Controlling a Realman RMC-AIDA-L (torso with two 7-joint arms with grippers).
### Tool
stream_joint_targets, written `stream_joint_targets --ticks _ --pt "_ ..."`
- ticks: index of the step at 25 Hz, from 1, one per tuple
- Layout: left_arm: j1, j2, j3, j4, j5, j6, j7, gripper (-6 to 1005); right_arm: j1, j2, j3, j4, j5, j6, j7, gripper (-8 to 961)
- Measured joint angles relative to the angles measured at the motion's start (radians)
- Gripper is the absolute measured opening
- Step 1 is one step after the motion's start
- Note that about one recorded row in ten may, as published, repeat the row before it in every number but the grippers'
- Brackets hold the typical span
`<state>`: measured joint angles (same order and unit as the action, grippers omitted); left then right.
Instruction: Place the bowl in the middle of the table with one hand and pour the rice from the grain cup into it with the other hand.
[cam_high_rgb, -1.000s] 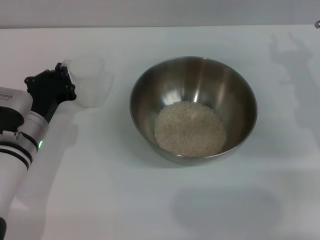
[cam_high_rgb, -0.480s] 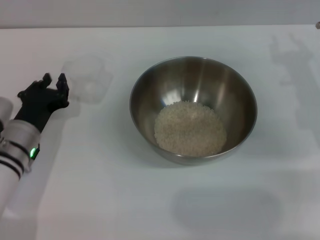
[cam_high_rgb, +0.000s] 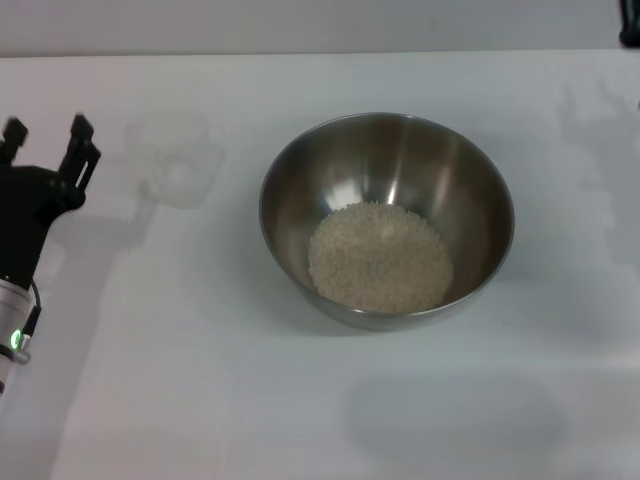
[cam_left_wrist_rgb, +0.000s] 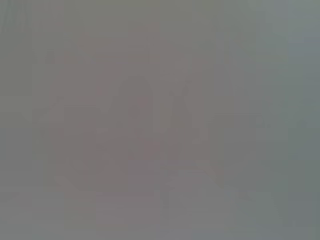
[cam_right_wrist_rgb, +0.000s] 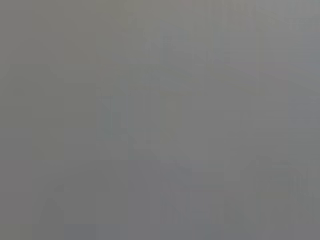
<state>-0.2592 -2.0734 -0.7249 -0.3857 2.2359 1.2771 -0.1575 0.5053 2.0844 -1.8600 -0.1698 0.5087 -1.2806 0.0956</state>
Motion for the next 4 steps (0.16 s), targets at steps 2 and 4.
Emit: stream_joint_targets --ticks 2,4 --pt "-0.005 -0.001 0.007 -0.002 0.000 0.023 0.000 712 -0.008 0.001 -0.019 0.004 -0.002 0.072 0.058 441" --pt "-0.010 -0.003 0.010 -0.007 0.001 0.032 0.004 712 -0.012 0.001 -0.046 0.009 -0.002 0.121 0.101 441"
